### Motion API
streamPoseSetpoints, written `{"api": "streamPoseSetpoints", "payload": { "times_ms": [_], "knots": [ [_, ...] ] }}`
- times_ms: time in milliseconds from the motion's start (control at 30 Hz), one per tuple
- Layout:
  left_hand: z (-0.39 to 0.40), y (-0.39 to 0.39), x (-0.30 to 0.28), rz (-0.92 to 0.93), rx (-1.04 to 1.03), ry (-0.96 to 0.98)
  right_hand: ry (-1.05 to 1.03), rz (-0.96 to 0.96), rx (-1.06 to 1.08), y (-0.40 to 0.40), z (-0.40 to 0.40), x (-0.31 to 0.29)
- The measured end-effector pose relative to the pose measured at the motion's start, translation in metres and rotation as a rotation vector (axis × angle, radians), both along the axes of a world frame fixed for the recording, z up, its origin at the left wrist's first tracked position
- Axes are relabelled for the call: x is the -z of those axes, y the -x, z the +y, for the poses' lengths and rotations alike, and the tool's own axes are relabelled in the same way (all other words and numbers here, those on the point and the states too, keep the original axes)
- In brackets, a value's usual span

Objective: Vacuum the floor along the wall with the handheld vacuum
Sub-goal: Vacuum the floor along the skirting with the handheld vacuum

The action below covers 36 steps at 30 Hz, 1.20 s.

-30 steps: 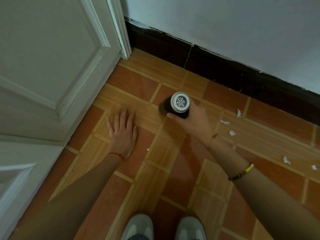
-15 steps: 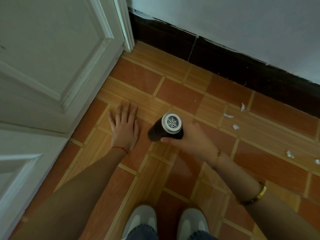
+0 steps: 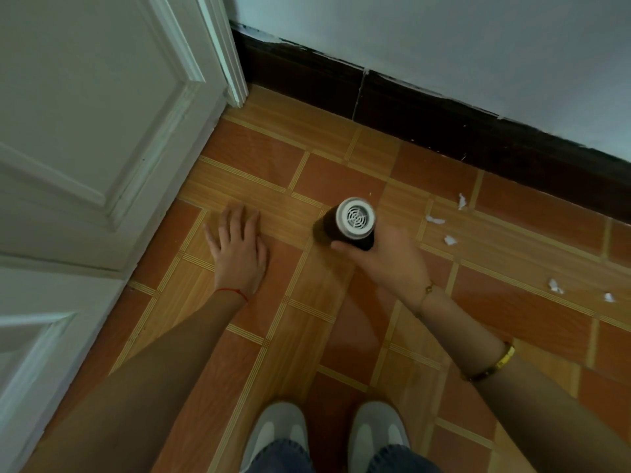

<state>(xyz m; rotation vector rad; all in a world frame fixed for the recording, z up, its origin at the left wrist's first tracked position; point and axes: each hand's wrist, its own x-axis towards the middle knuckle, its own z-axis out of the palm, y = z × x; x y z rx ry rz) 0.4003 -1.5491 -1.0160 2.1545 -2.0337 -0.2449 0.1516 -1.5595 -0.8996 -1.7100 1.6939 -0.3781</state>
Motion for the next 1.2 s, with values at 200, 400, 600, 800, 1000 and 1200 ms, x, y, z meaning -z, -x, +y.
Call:
{"api": "streamPoseSetpoints", "payload": {
  "times_ms": [200, 400, 600, 800, 1000, 1200],
  "knots": [
    [-0.008, 0.033, -0.008, 0.029, 0.109, -0.019, 0.082, -0.020, 0.238, 0.031, -0.030, 0.005],
    [-0.017, 0.076, -0.009, 0.078, 0.237, -0.022, 0.097, -0.036, 0.303, 0.044, -0.038, 0.008],
    [-0.020, 0.086, 0.001, 0.044, 0.212, -0.018, 0.070, -0.033, 0.270, 0.055, -0.037, 0.005],
    [-0.020, 0.086, 0.002, 0.040, 0.205, -0.011, 0.059, -0.006, 0.255, 0.066, -0.034, -0.001],
    [-0.020, 0.086, 0.002, 0.049, 0.206, -0.008, -0.043, -0.051, 0.093, 0.052, -0.011, -0.002],
    [-0.021, 0.094, -0.004, 0.035, 0.188, -0.005, 0.030, 0.032, 0.203, 0.071, 0.004, 0.001]
  ]
}}
